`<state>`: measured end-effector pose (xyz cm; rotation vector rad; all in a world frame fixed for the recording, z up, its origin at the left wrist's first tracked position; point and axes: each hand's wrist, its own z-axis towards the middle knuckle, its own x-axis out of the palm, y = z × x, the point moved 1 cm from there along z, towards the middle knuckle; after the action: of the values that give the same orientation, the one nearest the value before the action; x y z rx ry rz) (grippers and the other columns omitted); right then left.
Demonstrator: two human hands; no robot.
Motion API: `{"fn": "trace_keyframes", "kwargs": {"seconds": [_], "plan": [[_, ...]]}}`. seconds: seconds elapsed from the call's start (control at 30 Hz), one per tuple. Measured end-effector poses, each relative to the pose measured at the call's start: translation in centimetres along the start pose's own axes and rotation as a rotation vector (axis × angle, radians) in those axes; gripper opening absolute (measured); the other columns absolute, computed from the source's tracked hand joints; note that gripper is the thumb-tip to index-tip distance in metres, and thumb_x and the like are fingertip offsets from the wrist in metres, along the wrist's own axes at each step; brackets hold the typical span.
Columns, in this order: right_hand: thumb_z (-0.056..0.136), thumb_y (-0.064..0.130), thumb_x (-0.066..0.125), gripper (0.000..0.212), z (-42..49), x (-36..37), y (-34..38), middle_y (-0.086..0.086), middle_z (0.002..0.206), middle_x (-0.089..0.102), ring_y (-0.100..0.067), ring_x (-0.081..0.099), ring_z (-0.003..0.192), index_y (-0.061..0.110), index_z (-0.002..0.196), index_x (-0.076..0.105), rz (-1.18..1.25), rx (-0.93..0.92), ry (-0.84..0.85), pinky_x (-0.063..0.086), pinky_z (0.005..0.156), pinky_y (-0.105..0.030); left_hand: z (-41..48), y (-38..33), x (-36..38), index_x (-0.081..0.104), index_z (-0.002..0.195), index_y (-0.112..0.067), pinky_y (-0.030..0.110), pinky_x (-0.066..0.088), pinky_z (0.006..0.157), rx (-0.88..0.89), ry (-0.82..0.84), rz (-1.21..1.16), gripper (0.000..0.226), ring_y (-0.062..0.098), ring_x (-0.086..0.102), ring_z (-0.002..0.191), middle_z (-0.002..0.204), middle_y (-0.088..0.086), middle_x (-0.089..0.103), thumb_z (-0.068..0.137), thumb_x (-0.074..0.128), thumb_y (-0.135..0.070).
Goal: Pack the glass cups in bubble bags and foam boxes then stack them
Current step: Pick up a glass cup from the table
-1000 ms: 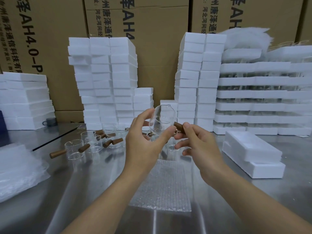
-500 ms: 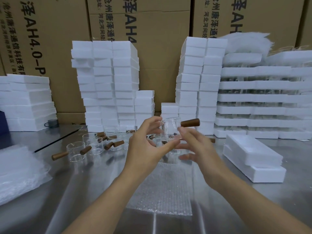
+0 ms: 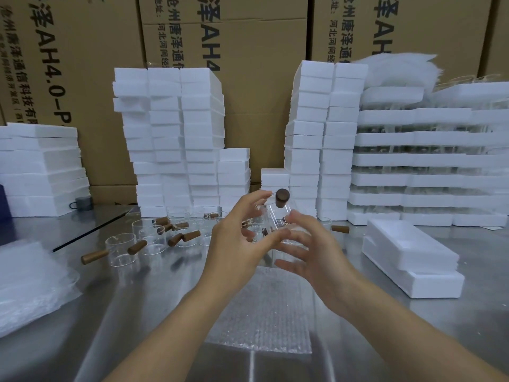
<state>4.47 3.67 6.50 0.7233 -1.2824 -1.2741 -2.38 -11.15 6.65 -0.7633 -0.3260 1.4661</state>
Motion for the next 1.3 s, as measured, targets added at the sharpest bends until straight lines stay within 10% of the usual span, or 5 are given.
{"fn": "trace_keyframes", "kwargs": {"seconds": [0.4,0.6,0.73,1.0,1.3], "plan": [[0.075,0.043,0.093,0.056,-0.1,0.1,-0.5,0.006,0.113,0.068,-0.013,0.075,0.096,0.046,0.116,0.055,-0.351,-0.437,-0.168,0.060,0.072,-0.025,-0.2,1.1,0.6,0.063,0.134,-0.052,0.038,0.063,0.097,-0.033,-0.029,-0.008,0.065,0.002,0.069,0.116,0.122,-0.021,0.070,0.079,0.095,-0.036],[0.080,0.056,0.083,0.052,0.1,0.3,-0.8,0.001,0.097,0.079,-0.015,0.078,0.090,0.030,0.119,0.058,-0.209,-0.281,-0.166,0.065,0.081,-0.041,-0.2,1.0,0.4,0.055,0.138,-0.057,0.026,0.057,0.098,-0.067,-0.027,0.030,0.073,-0.009,0.059,0.123,0.124,-0.030,0.068,0.076,0.094,-0.049],[0.073,0.046,0.093,0.052,0.0,0.3,-1.1,0.024,0.103,0.068,-0.003,0.072,0.094,0.047,0.110,0.056,-0.415,-0.403,-0.209,0.057,0.069,-0.015,-0.1,1.0,0.4,0.054,0.138,-0.060,0.009,0.044,0.084,-0.062,-0.017,0.106,0.071,-0.010,0.058,0.121,0.124,-0.031,0.067,0.083,0.092,-0.038],[0.109,0.048,0.044,0.027,0.8,-2.1,-1.3,0.022,0.102,0.070,0.002,0.064,0.103,0.037,0.114,0.068,-0.606,-0.233,-0.116,0.052,0.099,-0.034,0.6,0.6,-0.4,0.071,0.126,-0.045,0.028,0.056,0.090,-0.373,-0.004,-0.405,0.057,0.000,0.074,0.109,0.119,-0.019,0.078,0.074,0.094,-0.042],[0.107,0.035,0.051,0.035,1.2,-1.4,-1.4,-0.004,0.079,0.068,-0.015,0.064,0.068,0.013,0.096,0.077,-0.228,0.090,0.086,0.051,0.061,-0.024,0.9,2.0,-0.5,0.070,0.136,-0.029,0.029,0.061,0.097,-0.531,0.121,-0.862,0.045,0.015,0.070,0.127,0.137,0.000,0.074,0.093,0.084,-0.027]]}}
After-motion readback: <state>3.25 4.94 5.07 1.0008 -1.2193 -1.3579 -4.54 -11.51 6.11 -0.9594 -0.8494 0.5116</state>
